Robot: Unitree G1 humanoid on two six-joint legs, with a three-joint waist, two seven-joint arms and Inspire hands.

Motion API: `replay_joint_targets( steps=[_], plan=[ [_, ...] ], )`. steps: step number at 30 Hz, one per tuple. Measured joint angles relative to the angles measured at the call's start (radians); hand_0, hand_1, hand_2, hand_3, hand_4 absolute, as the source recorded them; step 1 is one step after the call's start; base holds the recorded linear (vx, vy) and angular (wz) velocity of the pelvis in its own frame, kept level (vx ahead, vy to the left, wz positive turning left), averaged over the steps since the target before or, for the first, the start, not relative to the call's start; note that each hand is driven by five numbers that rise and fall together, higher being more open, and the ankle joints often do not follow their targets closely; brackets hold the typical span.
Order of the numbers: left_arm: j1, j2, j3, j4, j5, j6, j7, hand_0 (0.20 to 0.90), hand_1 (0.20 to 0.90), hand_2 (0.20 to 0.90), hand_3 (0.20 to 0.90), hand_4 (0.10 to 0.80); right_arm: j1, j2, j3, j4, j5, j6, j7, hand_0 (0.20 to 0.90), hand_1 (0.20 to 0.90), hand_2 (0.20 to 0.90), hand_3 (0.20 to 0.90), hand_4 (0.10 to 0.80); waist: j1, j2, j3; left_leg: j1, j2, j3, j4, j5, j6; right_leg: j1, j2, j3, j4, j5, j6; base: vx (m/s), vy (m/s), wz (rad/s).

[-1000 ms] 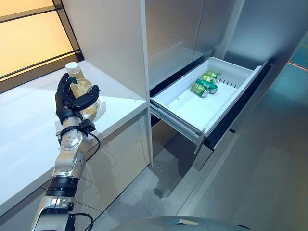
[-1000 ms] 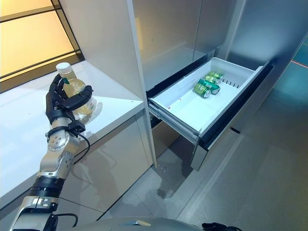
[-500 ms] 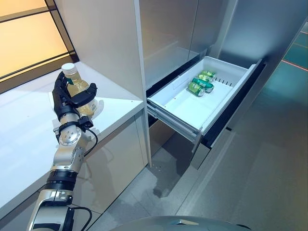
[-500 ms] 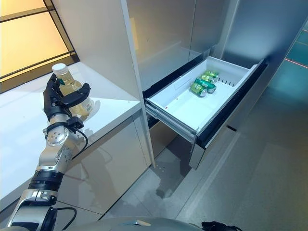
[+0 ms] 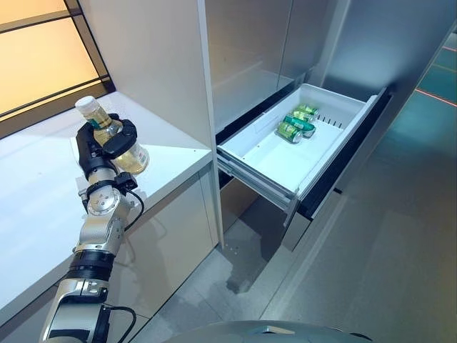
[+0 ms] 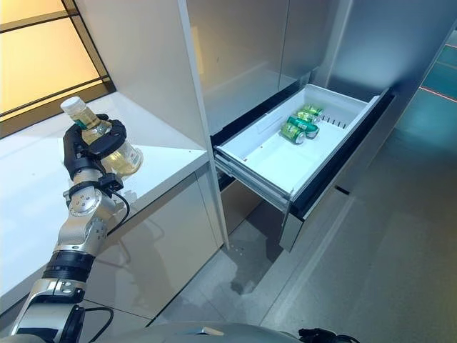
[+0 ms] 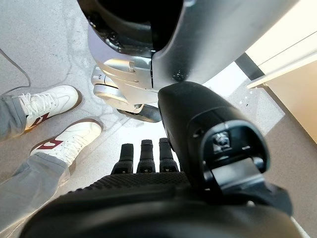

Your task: Put drinks into fridge and close the fridge

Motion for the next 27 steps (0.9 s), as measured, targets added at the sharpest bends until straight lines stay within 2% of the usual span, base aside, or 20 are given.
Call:
replay_joint_targets(
  steps=[5,13,16,22,23,25,27],
  plan=[
    [0.0,0.0,-0.003,0.0,0.0,-0.003,-0.004,0.3,0.3,0.3,0.2,0.1,-0.002,-0.002,0.013,-0.003,-0.074,-0.024,-0.002,0.9,0.9,0.9,0.9,0.8,0.001,0.0,0.0,0.0,0.0,0.0,0.0,0.0,0.0,0.0,0.0,0.0,0.0,0.0,0.0,-0.013,-0.004,0.0],
    [0.0,0.003,-0.005,-0.009,0.0,-0.011,-0.025,0.3,0.3,0.3,0.2,0.1,-0.024,-0.039,0.157,-0.091,-0.247,-0.051,-0.002,0.9,0.9,0.9,0.9,0.8,0.011,-0.004,0.002,-0.007,0.0,-0.002,0.0,0.0,0.0,-0.005,0.0,-0.003,0.0,0.0,0.0,-0.036,-0.006,0.01],
    [0.001,0.002,-0.013,-0.032,-0.001,-0.01,-0.029,0.3,0.3,0.3,0.2,0.1,-0.033,-0.069,0.232,-0.194,-0.318,-0.057,-0.001,0.9,0.9,0.9,0.9,0.8,0.019,-0.012,0.009,-0.008,0.0,-0.005,0.001,0.0,0.0,-0.005,0.0,-0.006,0.0,0.0,-0.001,-0.013,0.0,0.01],
    [0.002,0.003,-0.082,-0.112,-0.001,-0.01,-0.042,0.3,0.3,0.3,0.2,0.1,-0.083,-0.069,0.294,-0.431,-0.319,-0.066,0.029,0.9,0.9,0.9,0.9,0.8,0.038,-0.027,0.022,-0.011,-0.001,-0.022,0.004,0.001,0.0,-0.003,-0.001,-0.022,0.0,0.001,-0.001,-0.04,0.002,0.07],
    [0.002,0.003,-0.093,-0.126,-0.002,-0.01,-0.045,0.3,0.3,0.3,0.2,0.1,-0.098,-0.061,0.306,-0.454,-0.315,-0.083,0.038,0.9,0.9,0.9,0.9,0.8,0.041,-0.026,0.025,-0.011,-0.001,-0.024,0.004,0.001,0.0,-0.003,-0.001,-0.022,0.0,0.001,-0.001,-0.062,0.028,0.09],
    [0.002,0.003,-0.109,-0.143,-0.002,-0.014,-0.075,0.3,0.3,0.3,0.2,0.1,-0.124,-0.031,0.308,-0.456,-0.313,-0.176,0.037,0.9,0.9,0.9,0.9,0.8,0.05,-0.022,0.031,-0.013,-0.002,-0.027,0.004,0.001,0.0,-0.004,-0.001,-0.022,0.004,0.001,-0.001,-0.048,0.041,0.03],
    [0.002,0.004,-0.12,-0.161,-0.003,-0.014,-0.093,0.3,0.3,0.3,0.2,0.1,-0.131,-0.032,0.34,-0.529,-0.313,-0.195,0.041,0.9,0.9,0.9,0.9,0.8,0.058,-0.016,0.04,-0.014,-0.002,-0.027,0.004,0.001,0.0,-0.004,-0.002,-0.023,0.004,0.001,-0.001,-0.036,0.03,0.02]
  ],
)
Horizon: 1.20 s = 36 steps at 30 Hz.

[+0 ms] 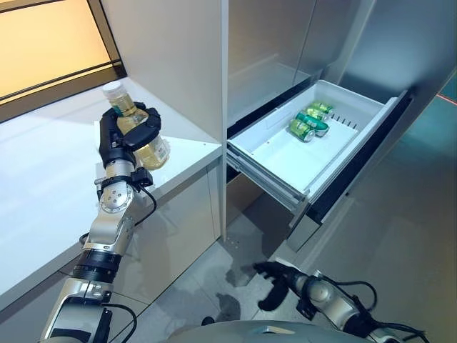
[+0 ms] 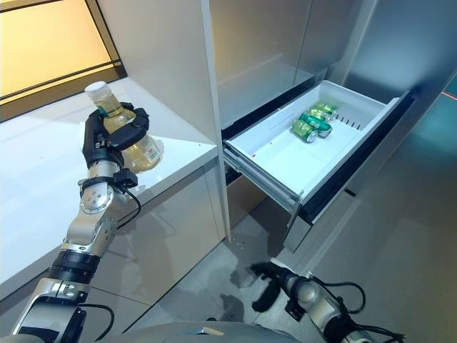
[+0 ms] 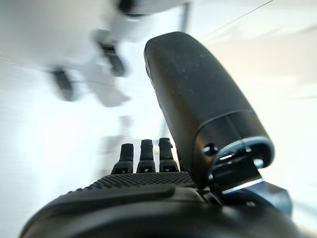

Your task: Put drinks into fridge and close the fridge

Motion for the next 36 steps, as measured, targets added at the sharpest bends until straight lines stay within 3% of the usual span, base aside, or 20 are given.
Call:
replay_joint_targets(
  steps=[9,15,18,25,32,36],
  plan=[
    [0.001,0.001,-0.013,-0.054,-0.003,0.0,-0.023,0.3,0.3,0.3,0.2,0.1,-0.031,-0.012,0.072,-0.241,0.031,-0.002,0.028,0.9,0.9,0.9,0.9,0.8,0.01,0.002,0.01,-0.006,0.0,-0.006,0.0,0.0,0.0,-0.002,0.0,-0.006,0.0,0.0,0.0,-0.019,0.007,0.02],
    [0.024,0.004,-0.015,-0.217,-0.042,-0.008,-0.088,0.3,0.3,0.3,0.2,0.1,-0.031,-0.09,0.058,-0.449,0.184,0.001,0.191,0.9,0.9,0.9,0.9,0.8,0.026,0.0,0.036,-0.01,-0.001,-0.016,0.0,0.002,0.0,-0.002,-0.001,-0.018,0.0,-0.001,0.001,-0.024,0.001,0.05],
    [0.045,0.009,-0.014,-0.277,-0.09,-0.047,-0.184,0.3,0.3,0.3,0.2,0.1,-0.034,-0.118,-0.046,-0.569,0.341,0.016,0.353,0.9,0.9,0.9,0.9,0.8,0.025,0.001,0.037,-0.01,-0.001,-0.018,0.0,0.002,0.0,-0.002,-0.001,-0.02,0.0,-0.001,0.002,-0.007,0.0,0.01],
    [0.07,0.014,-0.007,-0.326,-0.149,-0.087,-0.354,0.3,0.3,0.3,0.2,0.1,-0.066,-0.151,-0.256,-0.719,0.58,0.022,0.55,0.9,0.9,0.9,0.9,0.8,0.024,0.001,0.037,-0.008,-0.002,-0.012,0.0,0.002,-0.001,-0.003,0.0,-0.008,0.0,-0.001,0.002,-0.006,0.0,-0.02],
    [0.126,0.039,0.082,-0.326,-0.149,-0.097,-0.458,0.3,0.3,0.3,0.2,0.1,-0.065,-0.168,-0.456,-0.756,0.683,0.02,0.497,0.9,0.9,0.9,0.9,0.8,0.003,0.0,0.038,-0.008,-0.002,-0.005,0.0,0.001,-0.001,-0.005,0.0,0.0,0.0,-0.001,0.002,-0.01,0.002,-0.02],
    [0.136,0.04,0.106,-0.326,-0.149,-0.097,-0.514,0.3,0.3,0.3,0.2,0.1,-0.065,-0.185,-0.49,-0.756,0.688,0.022,0.412,0.9,0.9,0.9,0.9,0.8,0.0,-0.001,0.038,-0.009,-0.001,-0.004,0.0,0.001,-0.001,-0.006,0.0,0.001,0.001,-0.001,0.002,0.0,0.0,0.0]
  ],
)
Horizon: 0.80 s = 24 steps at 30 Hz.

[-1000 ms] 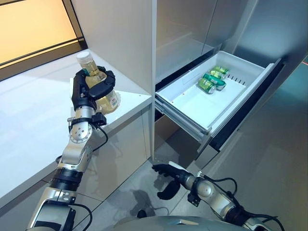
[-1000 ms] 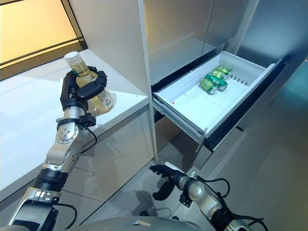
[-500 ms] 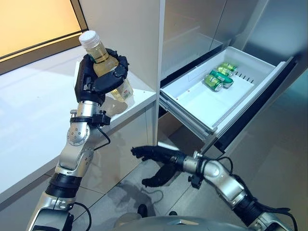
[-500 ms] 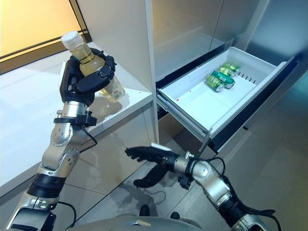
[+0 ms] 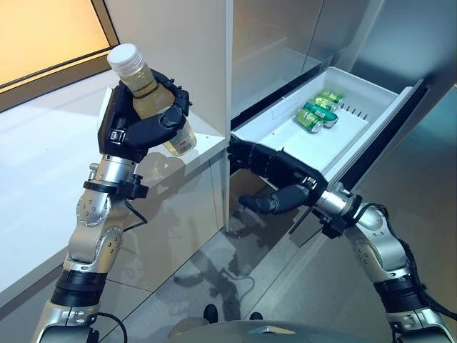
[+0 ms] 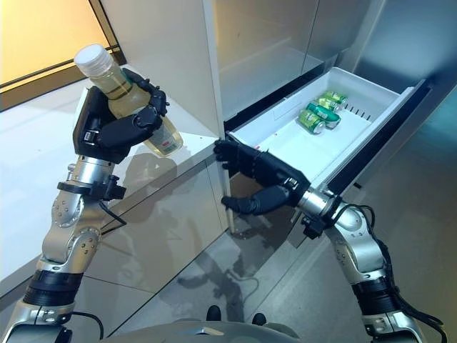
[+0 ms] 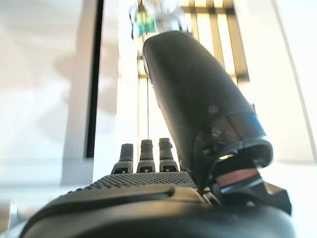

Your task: Put drinks into fridge and close the fridge

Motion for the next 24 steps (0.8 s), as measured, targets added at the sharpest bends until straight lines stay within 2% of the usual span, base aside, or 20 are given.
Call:
replay_joint_targets(
  steps=[5,16,24],
  plan=[
    [-0.001,0.022,-0.015,0.0,0.0,0.0,-0.056,0.3,0.3,0.3,0.2,0.1,-0.023,-0.012,0.026,0.0,0.0,0.036,-0.079,0.9,0.9,0.9,0.9,0.8,-0.002,0.0,0.0,0.001,0.001,0.002,0.0,0.0,0.0,0.0,0.001,0.002,0.0,0.0,0.0,0.007,0.0,0.0],
    [-0.037,0.058,-0.194,0.0,0.0,0.042,-0.122,0.3,0.3,0.3,0.2,0.1,-0.214,-0.019,0.191,0.031,0.032,0.118,-0.137,0.9,0.9,0.9,0.9,0.8,0.005,0.0,0.0,0.003,0.0,-0.002,0.0,0.0,0.0,0.004,0.001,-0.001,0.0,0.0,0.0,0.012,0.0,0.0],
    [-0.083,0.06,-0.23,0.0,-0.001,0.078,-0.136,0.3,0.3,0.3,0.2,0.1,-0.309,-0.009,0.258,0.078,0.05,0.164,-0.192,0.9,0.9,0.9,0.9,0.8,0.015,0.0,0.0,0.004,0.0,-0.004,0.0,0.0,0.0,0.007,0.001,-0.003,0.0,0.0,0.0,0.011,0.0,0.0]
  ],
)
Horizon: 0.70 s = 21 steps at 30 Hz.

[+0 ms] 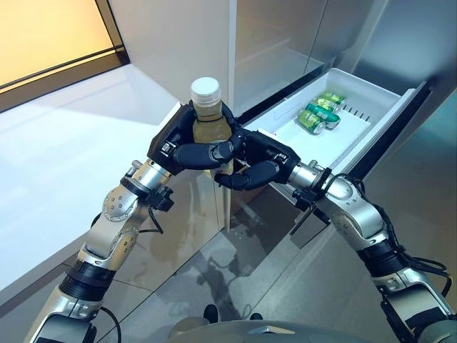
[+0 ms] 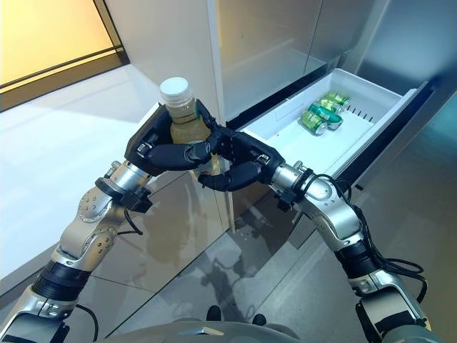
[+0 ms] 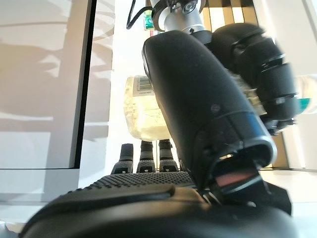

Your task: Put drinks into fridge and close the fridge

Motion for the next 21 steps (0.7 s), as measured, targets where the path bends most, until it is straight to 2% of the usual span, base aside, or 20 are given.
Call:
replay_joint_targets(
  steps=[6,21],
  plan=[
    [-0.047,0.001,-0.024,0.0,-0.009,0.004,-0.005,0.3,0.3,0.3,0.2,0.1,-0.007,0.005,0.024,0.027,0.021,0.019,-0.019,0.9,0.9,0.9,0.9,0.8,0.013,0.0,0.0,0.0,-0.001,-0.005,0.0,0.0,0.0,0.001,0.0,-0.003,0.0,0.0,0.0,0.001,0.0,0.01],
    [-0.056,0.002,-0.037,0.0,-0.021,0.046,-0.012,0.3,0.3,0.3,0.2,0.1,-0.058,0.028,0.064,0.031,0.02,0.033,-0.03,0.9,0.9,0.9,0.9,0.8,0.014,0.0,0.0,0.0,-0.001,-0.008,0.0,0.0,0.0,0.003,0.0,-0.005,0.0,0.0,0.0,0.0,0.0,0.0]
  ],
)
